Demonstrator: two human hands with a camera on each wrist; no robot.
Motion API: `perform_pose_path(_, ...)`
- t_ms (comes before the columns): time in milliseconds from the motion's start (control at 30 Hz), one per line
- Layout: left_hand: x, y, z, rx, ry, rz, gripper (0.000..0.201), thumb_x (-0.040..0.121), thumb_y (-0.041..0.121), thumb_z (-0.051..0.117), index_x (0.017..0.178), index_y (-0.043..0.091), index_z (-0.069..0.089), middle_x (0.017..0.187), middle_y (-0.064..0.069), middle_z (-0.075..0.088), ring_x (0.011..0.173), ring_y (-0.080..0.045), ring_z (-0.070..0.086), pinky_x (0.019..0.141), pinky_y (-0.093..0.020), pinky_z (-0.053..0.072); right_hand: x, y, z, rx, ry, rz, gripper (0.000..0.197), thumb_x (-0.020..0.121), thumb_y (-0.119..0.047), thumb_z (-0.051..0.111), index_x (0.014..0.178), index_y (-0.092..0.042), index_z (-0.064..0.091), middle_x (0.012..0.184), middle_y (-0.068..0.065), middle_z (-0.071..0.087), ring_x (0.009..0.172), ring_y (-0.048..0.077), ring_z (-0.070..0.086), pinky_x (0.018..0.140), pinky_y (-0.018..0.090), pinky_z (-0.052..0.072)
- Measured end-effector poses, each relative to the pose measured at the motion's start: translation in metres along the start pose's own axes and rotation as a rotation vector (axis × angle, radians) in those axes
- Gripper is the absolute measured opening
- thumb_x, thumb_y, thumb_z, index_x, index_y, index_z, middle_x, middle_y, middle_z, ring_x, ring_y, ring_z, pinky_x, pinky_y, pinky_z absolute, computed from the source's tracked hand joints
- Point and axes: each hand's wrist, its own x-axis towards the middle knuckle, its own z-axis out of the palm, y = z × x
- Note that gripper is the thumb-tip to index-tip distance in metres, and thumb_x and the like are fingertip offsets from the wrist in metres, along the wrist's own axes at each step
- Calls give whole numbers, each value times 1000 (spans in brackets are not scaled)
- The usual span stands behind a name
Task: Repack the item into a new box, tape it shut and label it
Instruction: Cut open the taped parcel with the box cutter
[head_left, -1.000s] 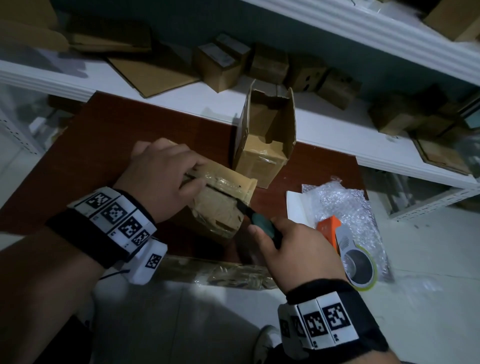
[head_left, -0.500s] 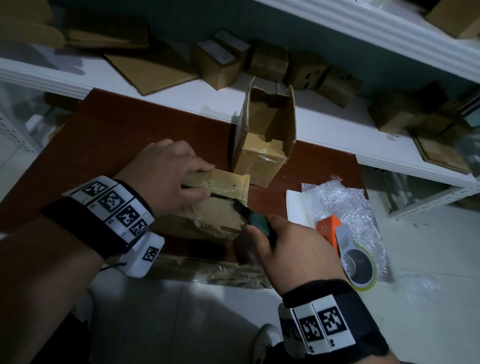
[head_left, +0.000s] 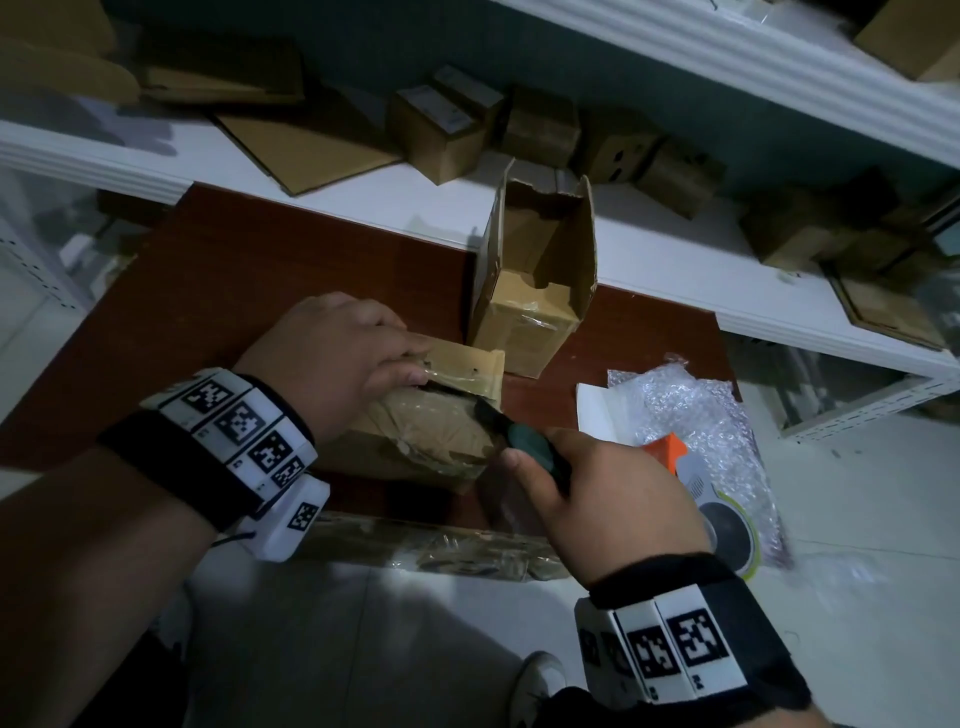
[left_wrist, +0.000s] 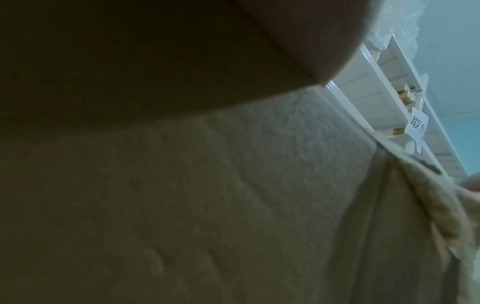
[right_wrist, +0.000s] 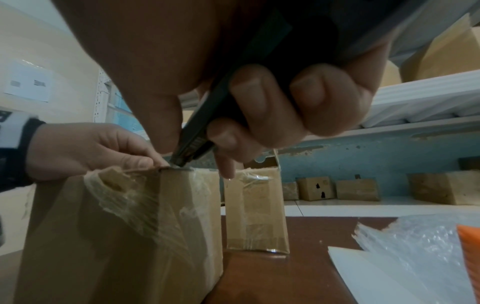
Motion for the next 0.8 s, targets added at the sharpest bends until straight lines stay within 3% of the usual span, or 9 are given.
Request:
perform_pose_path(100, -1, 1, -2, 6, 16, 9, 42, 96, 54, 43, 131, 38, 61, 130, 9, 60, 120, -21, 48, 95, -35, 33, -3, -5, -4, 65, 35, -21, 44, 92, -73, 36, 111, -34, 44, 74, -6, 54, 81, 21, 65, 56, 33, 40)
perform_pose_path(167, -2, 1, -1, 4, 37, 16, 42, 97, 54, 41, 129, 37, 63, 128, 8, 62, 117, -22, 50, 91, -33, 32, -3, -11, -6, 90, 26, -36, 35, 93, -71, 40, 98, -37, 33, 72, -10, 43, 69, 19, 52, 49, 26, 30)
perform_pose_path(267, -2, 1, 0, 6, 32, 15, 44, 96, 55, 41, 128, 36, 64, 127, 7, 63, 116, -23, 51, 92, -36, 35, 2, -14, -6, 54, 19, -35, 30, 94, -69, 41, 101, -40, 42, 74, -9, 39, 68, 16, 41, 48, 21, 23)
perform_pose_path(400, -3, 1, 0, 10, 29, 29, 49, 95, 58, 35, 125, 34, 66, 122, 5, 65, 110, -25, 54, 90, -40, 40, 7, -17, -1, 46, 43, -13, 39, 94, -68, 42, 118, -39, 53, 77, -8, 44, 72, 19, 50, 50, 27, 31)
perform_pose_path(467, -3, 2, -1, 10, 23, 20, 43, 95, 54, 43, 126, 34, 65, 124, 5, 64, 112, -25, 53, 91, -40, 38, 9, -20, 3, 36, 48, -1, 41, 94, -68, 42, 120, -38, 55, 85, -5, 53, 83, 22, 61, 58, 31, 41)
perform_pose_path(567, -3, 3, -1, 5, 22, 2, 41, 95, 52, 45, 130, 36, 62, 127, 7, 61, 117, -22, 49, 95, -38, 34, 11, -21, 7, 20, 46, 30, 46, 95, -68, 40, 120, -36, 60, 95, -2, 64, 89, 23, 64, 65, 34, 50)
perform_pose_path(800, -2, 0, 2, -21, 1, -8, 55, 90, 64, 32, 130, 40, 61, 128, 10, 59, 118, -20, 45, 99, -40, 33, 6, -14, -1, -17, 18, 91, 49, 94, -71, 38, 126, -39, 58, 104, -1, 65, 97, 24, 65, 70, 34, 51)
